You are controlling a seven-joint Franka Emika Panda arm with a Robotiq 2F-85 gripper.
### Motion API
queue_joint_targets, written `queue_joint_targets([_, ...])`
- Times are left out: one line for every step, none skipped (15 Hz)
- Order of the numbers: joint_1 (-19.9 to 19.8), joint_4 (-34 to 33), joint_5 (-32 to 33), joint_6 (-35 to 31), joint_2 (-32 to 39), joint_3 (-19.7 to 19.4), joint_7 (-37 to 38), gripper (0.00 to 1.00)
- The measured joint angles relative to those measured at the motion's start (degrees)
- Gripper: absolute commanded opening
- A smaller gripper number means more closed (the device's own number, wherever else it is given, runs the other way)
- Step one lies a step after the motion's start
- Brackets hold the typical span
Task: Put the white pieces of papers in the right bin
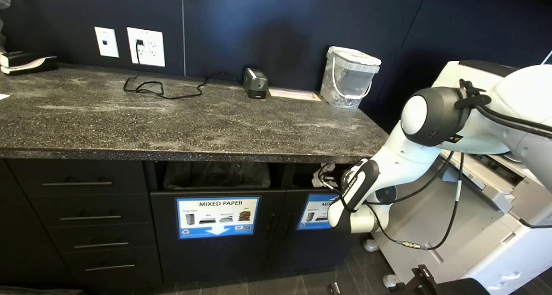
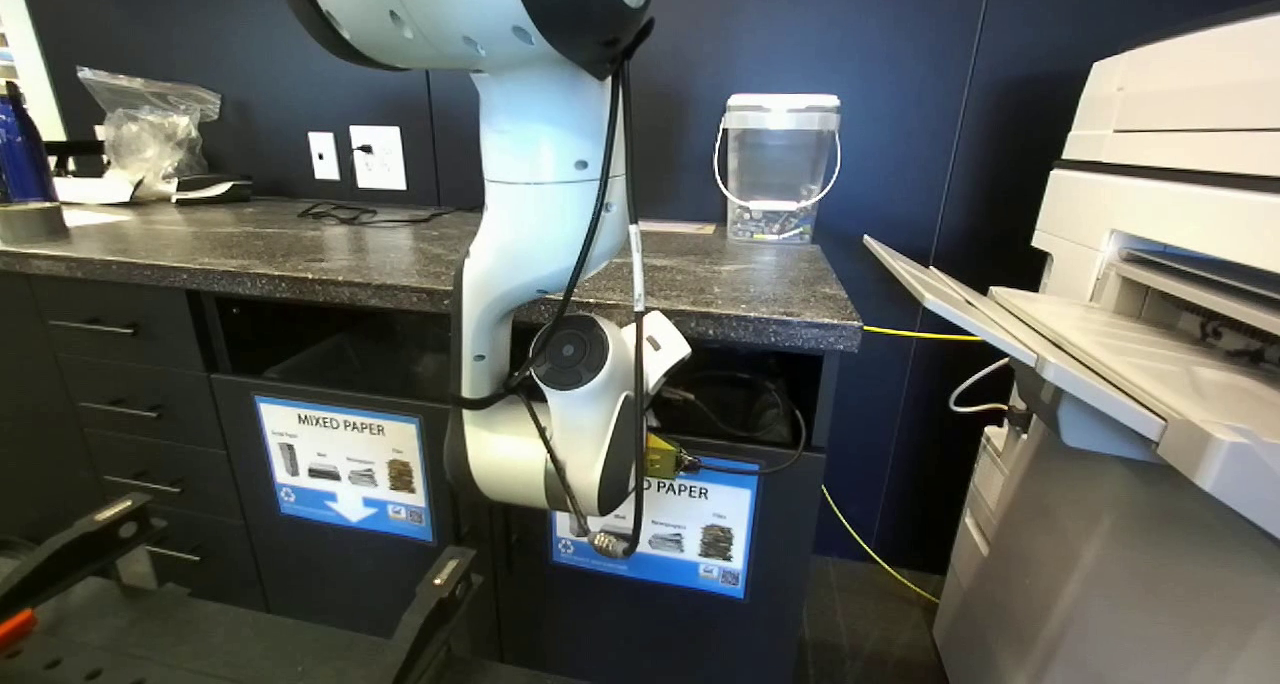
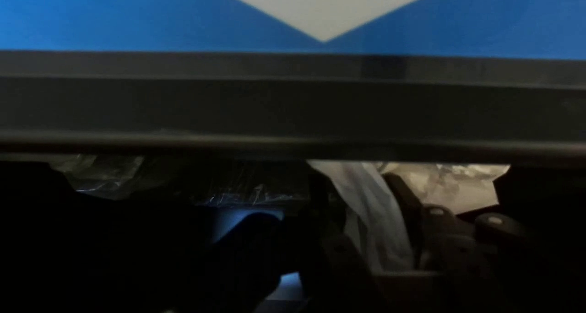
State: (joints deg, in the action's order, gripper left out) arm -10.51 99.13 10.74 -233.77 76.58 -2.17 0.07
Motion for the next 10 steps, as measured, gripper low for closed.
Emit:
queue_joint_targets([0.00,-0.06,0.02,0.35,0.00,0.00,0.00,0.79])
queue_joint_targets([0.00,-0.11,0.06,0.58,0.00,0.00,0.00,0.85])
queue_joint_targets([0.00,-0.14,0.10,0.64,0.00,0.00,0.00,0.92])
queue_joint_targets([-0.01,-0.17,0.44,0.65,0.00,0.00,0.03,0.99])
queue_joint_targets([-0.06,-0.21,1.25,0.64,0.00,0.00,0.21,1.00])
queue_joint_targets([-0.11,-0.24,2.18,0.64,0.00,0.00,0.52,1.00])
queue_joint_targets([-0.13,-0.24,2.56,0.68,-0.01,0.00,0.83,1.00])
queue_joint_targets([-0.07,-0.24,1.89,1.09,-0.02,-0.02,0.89,1.00])
queue_joint_targets([0.06,-0.23,0.56,1.65,-0.03,-0.06,0.82,1.00])
queue_joint_targets([0.38,-0.21,-1.71,2.23,-0.06,-0.17,0.52,1.00])
